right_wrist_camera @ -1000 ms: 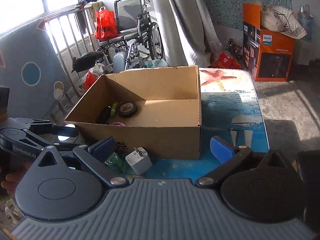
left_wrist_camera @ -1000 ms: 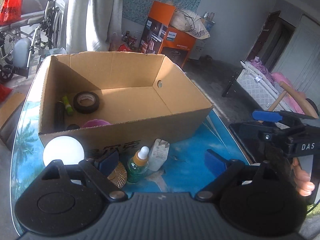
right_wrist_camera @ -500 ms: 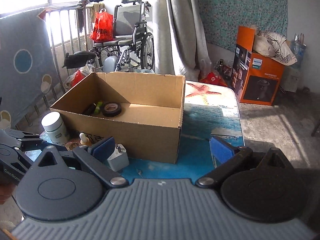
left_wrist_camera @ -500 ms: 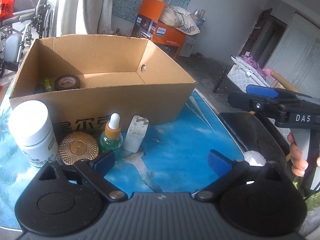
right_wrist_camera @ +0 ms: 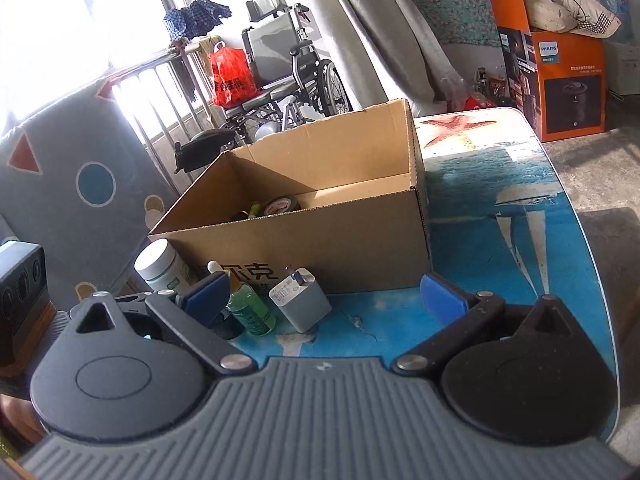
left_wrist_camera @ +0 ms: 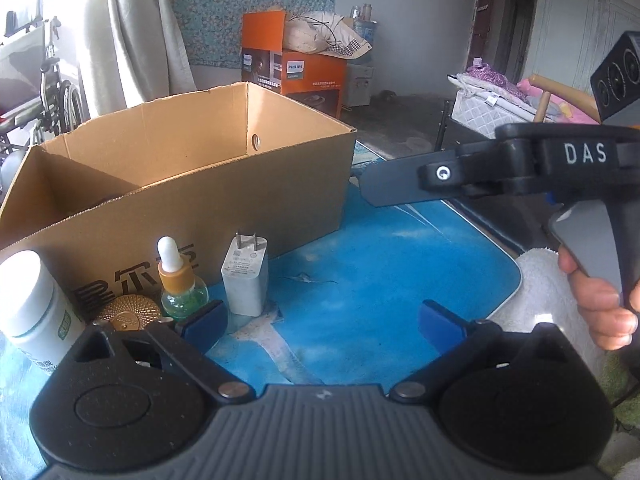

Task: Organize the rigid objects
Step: 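Move the right tool back out of the box toward the table items, then grasp the white plug charger on the table with the right tool, then carry the white charger into the box and open the right tool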

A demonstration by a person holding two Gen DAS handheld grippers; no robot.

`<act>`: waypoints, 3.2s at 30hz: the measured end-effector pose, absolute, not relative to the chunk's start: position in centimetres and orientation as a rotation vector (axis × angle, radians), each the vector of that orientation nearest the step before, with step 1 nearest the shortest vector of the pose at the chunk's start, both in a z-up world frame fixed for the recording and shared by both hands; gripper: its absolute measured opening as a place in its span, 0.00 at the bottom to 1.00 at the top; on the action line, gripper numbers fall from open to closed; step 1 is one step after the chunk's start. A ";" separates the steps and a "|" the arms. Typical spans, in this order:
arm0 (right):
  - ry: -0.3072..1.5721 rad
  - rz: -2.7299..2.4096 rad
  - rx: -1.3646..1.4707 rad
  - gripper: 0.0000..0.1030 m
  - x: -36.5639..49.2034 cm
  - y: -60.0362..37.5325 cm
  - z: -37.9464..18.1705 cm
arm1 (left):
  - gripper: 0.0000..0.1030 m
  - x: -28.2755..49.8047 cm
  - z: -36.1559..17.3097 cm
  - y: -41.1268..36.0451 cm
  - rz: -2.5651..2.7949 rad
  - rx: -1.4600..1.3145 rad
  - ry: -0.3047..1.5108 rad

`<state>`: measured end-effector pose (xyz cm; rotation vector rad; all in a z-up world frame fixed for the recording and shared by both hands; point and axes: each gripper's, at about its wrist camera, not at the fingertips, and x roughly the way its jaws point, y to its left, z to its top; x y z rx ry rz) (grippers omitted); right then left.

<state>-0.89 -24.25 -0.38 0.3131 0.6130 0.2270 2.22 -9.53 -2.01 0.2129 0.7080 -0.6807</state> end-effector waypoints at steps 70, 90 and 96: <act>0.760 0.391 0.545 0.32 8.5 -26.9 -9.5 | 0.57 7.9 -6.2 -15.9 -0.521 0.359 0.688; 0.741 0.353 0.529 0.31 7.6 -26.7 -8.8 | 0.42 7.7 -5.4 -15.2 -0.524 0.315 0.685; 0.709 0.336 0.509 0.31 6.2 -26.6 -7.2 | 0.39 6.8 -4.1 -15.0 -0.541 0.306 0.649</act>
